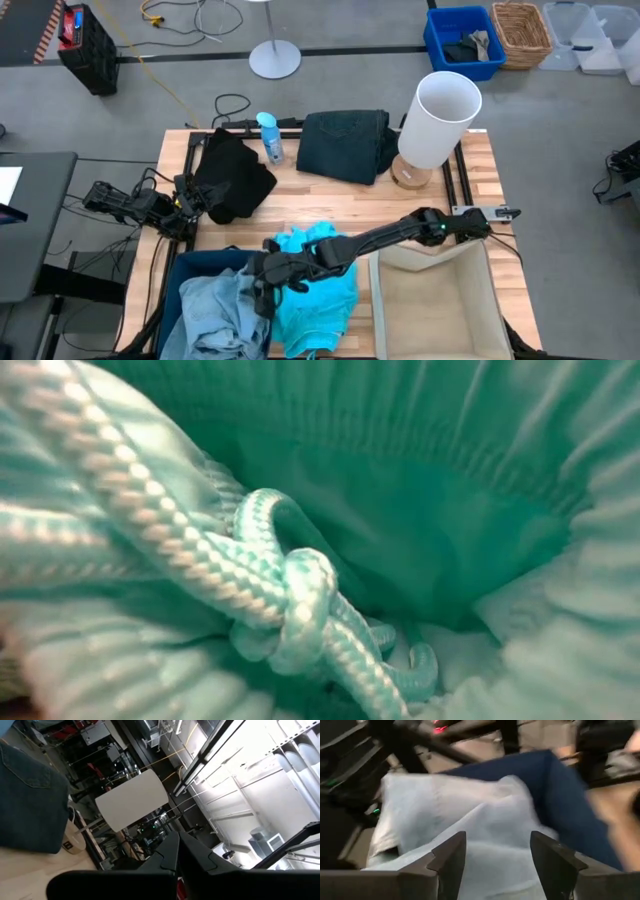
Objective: Sort clothes
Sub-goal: Put the light blue jeans into the blue laundry organizer, then put the blue short pants into the blue laundry organizer
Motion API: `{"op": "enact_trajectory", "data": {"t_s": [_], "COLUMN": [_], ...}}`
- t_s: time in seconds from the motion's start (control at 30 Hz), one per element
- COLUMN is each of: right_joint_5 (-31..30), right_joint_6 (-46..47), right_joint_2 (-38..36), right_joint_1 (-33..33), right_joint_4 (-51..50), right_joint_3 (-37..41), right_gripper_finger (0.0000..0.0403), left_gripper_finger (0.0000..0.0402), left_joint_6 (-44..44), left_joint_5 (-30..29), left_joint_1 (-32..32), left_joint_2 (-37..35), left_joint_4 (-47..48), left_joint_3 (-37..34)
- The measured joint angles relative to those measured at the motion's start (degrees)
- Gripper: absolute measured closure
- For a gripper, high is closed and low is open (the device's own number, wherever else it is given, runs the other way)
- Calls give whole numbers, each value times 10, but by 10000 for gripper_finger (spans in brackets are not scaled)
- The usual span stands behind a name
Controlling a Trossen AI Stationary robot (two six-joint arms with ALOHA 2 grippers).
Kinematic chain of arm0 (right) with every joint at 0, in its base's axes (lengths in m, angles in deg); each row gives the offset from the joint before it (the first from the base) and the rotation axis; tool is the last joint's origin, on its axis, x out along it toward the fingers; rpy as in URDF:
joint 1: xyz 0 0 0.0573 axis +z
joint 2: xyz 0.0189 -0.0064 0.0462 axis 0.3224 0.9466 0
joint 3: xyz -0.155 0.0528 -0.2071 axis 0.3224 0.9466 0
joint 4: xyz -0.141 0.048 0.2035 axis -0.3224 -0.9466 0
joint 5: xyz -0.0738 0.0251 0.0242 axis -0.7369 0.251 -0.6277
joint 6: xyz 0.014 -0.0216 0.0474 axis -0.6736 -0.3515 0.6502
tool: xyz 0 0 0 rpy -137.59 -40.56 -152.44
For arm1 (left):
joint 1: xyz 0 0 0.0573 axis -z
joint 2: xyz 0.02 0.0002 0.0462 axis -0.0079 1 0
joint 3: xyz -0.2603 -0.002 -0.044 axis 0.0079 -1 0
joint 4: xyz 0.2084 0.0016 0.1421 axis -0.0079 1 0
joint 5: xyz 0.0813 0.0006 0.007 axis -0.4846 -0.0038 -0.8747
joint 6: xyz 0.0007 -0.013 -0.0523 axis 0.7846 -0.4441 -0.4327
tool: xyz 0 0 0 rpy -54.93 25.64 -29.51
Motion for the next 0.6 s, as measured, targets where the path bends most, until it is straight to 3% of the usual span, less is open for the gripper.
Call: {"op": "enact_trajectory", "data": {"t_s": [0.33, 0.6], "right_joint_5": [-13, -25], "right_joint_6": [-23, -63], "right_joint_2": [-50, -116], "right_joint_1": [-20, -30], "right_joint_4": [50, -43], "right_joint_3": [0, 0], "right_gripper_finger": [194, 240], "left_gripper_finger": [396, 396], "left_joint_6": [-2, -1], "left_joint_5": [0, 2], "left_joint_1": [0, 0], "left_joint_2": [0, 0], "left_joint_4": [-1, 1], "left_joint_3": [0, 0]}}
